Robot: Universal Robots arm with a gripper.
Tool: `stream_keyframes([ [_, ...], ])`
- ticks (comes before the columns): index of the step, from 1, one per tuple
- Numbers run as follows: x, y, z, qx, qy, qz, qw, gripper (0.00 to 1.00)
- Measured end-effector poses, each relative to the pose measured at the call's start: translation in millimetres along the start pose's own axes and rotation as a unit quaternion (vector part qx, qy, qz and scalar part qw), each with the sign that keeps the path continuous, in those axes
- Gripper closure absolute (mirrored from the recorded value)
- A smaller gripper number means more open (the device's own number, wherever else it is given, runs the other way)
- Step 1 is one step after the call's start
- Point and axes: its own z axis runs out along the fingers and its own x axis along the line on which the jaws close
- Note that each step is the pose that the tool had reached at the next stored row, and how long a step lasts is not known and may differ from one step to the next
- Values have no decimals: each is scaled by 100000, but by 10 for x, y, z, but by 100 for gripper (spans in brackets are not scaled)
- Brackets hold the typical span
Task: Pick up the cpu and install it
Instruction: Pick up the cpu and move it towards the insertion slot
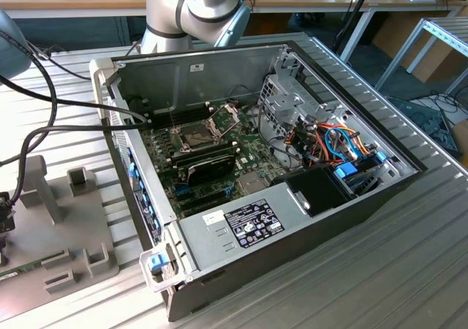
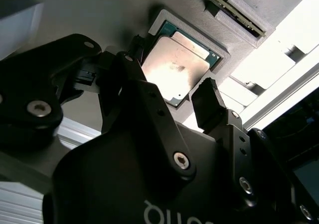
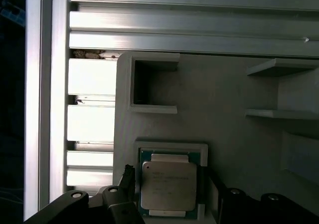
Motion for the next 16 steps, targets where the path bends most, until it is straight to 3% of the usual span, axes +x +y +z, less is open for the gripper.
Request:
stream_keyframes([
  [16,0,-1,9,-3,-3,-1,100000,34],
])
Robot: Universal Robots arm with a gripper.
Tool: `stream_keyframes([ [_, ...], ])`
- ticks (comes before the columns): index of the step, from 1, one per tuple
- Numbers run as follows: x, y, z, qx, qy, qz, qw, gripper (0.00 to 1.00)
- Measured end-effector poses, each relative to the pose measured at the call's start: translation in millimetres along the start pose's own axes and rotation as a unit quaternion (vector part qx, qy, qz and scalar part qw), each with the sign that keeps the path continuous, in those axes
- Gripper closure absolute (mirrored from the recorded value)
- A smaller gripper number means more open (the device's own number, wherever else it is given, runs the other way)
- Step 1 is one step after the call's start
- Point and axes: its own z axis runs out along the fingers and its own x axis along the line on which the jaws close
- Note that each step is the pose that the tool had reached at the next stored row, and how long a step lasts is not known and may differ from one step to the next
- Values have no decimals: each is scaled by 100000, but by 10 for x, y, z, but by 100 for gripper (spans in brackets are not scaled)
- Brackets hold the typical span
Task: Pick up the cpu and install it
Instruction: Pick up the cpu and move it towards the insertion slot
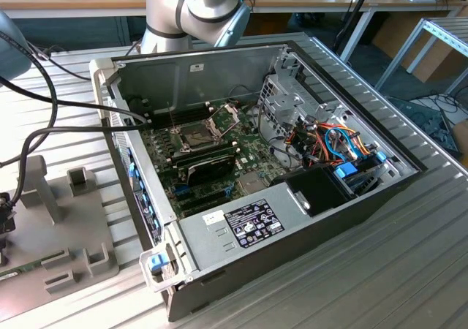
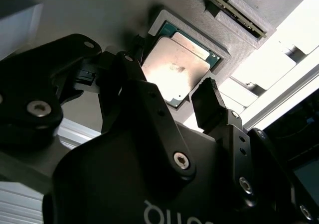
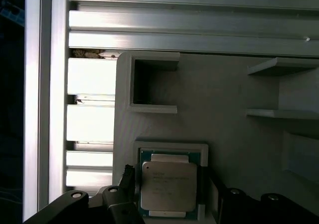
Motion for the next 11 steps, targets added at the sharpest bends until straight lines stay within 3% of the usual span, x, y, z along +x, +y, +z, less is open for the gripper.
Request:
stream_keyframes([
  [9,0,0,-2,4,6,1,100000,35],
  [10,0,0,-2,1,5,0,100000,43],
  [11,0,0,-2,2,3,0,100000,43],
])
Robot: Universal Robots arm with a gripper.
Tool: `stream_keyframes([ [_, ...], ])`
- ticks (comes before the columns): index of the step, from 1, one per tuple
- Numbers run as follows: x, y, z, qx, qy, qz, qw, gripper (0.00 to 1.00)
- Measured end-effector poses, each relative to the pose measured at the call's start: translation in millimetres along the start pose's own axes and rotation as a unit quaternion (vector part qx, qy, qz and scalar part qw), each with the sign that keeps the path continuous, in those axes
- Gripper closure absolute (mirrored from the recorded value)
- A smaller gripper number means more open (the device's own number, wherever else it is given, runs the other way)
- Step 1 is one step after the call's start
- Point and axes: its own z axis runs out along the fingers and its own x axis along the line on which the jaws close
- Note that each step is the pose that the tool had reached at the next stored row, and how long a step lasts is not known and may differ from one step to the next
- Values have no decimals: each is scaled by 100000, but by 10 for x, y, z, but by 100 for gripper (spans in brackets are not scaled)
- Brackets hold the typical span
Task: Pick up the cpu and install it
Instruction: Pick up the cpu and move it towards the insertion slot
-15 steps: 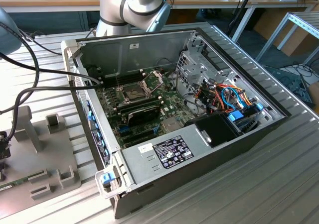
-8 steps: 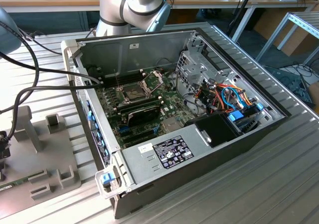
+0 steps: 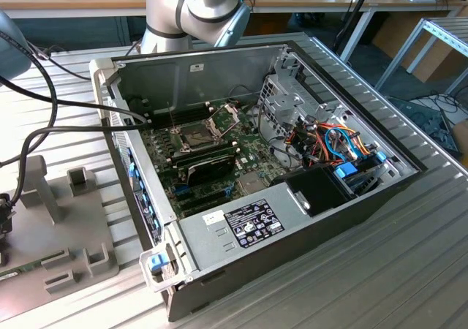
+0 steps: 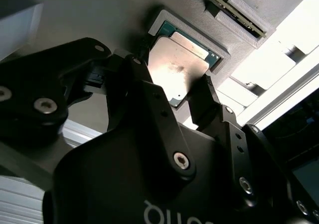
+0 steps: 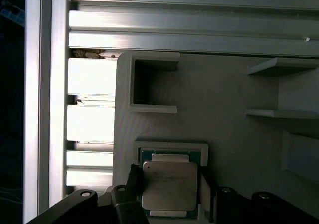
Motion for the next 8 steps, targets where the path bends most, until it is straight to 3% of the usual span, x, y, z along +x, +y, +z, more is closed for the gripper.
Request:
stream_keyframes([
  [8,0,0,-2,2,4,1,100000,43],
])
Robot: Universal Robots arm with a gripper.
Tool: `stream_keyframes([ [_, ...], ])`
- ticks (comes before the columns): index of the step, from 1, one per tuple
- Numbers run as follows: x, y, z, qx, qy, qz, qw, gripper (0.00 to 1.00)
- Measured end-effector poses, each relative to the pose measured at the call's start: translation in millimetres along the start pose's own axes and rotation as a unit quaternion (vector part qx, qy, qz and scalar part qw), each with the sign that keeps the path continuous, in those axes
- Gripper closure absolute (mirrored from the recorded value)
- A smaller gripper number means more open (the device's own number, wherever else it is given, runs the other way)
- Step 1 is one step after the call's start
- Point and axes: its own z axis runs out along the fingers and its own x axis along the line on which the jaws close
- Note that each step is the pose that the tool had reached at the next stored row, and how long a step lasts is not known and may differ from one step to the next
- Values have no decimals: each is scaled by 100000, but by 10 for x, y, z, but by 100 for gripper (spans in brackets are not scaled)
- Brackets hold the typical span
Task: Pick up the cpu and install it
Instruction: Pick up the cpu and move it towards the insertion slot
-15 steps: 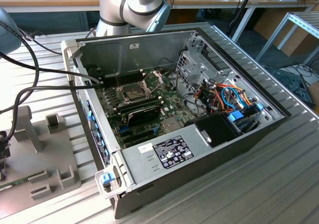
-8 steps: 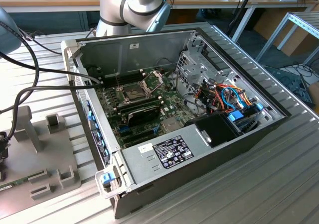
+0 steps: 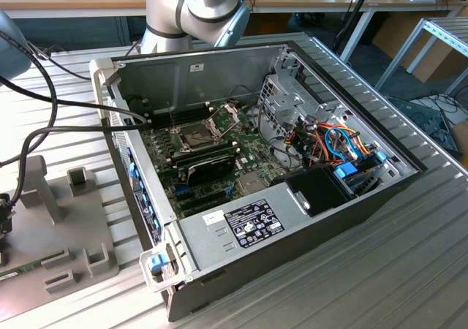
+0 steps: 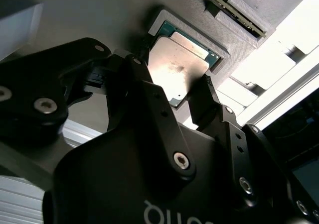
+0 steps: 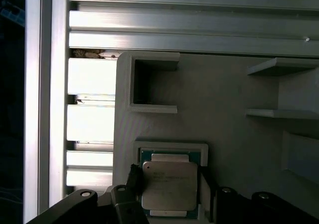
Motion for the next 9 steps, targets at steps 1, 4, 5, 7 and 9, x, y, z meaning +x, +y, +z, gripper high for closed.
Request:
stream_keyframes([
  [1,0,0,0,-3,-3,2,100000,43],
  [4,0,0,-1,0,1,0,100000,43],
  [5,0,0,0,-1,-2,0,100000,43],
  [7,0,0,-1,-1,-5,0,100000,43],
  [9,0,0,-1,-3,1,-1,100000,41],
])
